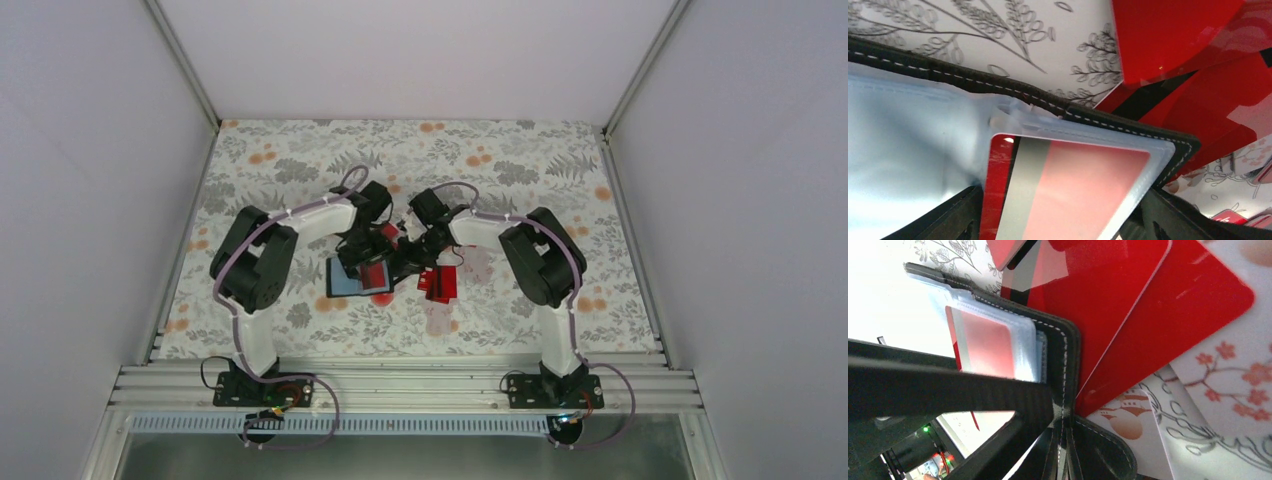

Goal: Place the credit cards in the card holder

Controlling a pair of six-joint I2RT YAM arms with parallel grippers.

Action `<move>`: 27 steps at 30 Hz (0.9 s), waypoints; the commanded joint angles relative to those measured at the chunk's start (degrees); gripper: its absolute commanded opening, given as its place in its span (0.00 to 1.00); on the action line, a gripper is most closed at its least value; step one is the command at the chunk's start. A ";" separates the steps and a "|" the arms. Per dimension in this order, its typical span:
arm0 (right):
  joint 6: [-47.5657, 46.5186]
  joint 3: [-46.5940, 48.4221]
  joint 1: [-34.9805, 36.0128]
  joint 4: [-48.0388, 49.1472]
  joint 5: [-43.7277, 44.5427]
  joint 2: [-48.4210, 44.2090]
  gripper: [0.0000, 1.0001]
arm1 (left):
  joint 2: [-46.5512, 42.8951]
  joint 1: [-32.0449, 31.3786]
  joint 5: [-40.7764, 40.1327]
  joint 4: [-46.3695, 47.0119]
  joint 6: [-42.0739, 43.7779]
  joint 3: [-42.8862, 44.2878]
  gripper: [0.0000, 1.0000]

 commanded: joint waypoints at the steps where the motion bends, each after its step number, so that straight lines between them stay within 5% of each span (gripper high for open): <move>1: 0.74 -2.50 0.09 1.42 -1.45 -2.59 0.06 | 3.61 -2.67 -0.04 -0.64 -3.14 5.87 0.75; 9: -1.11 -3.11 -1.18 0.44 -0.01 -3.78 0.06 | 6.95 -4.83 -1.21 -1.45 -1.97 10.84 0.61; 15: -2.24 -1.17 -1.90 -2.86 3.80 -4.76 0.07 | 3.28 -5.10 -3.82 -2.86 0.24 8.71 0.76; 27: -4.14 1.96 -1.88 -7.77 9.02 -8.46 0.19 | -8.81 -3.83 -10.26 -2.21 11.47 1.51 0.78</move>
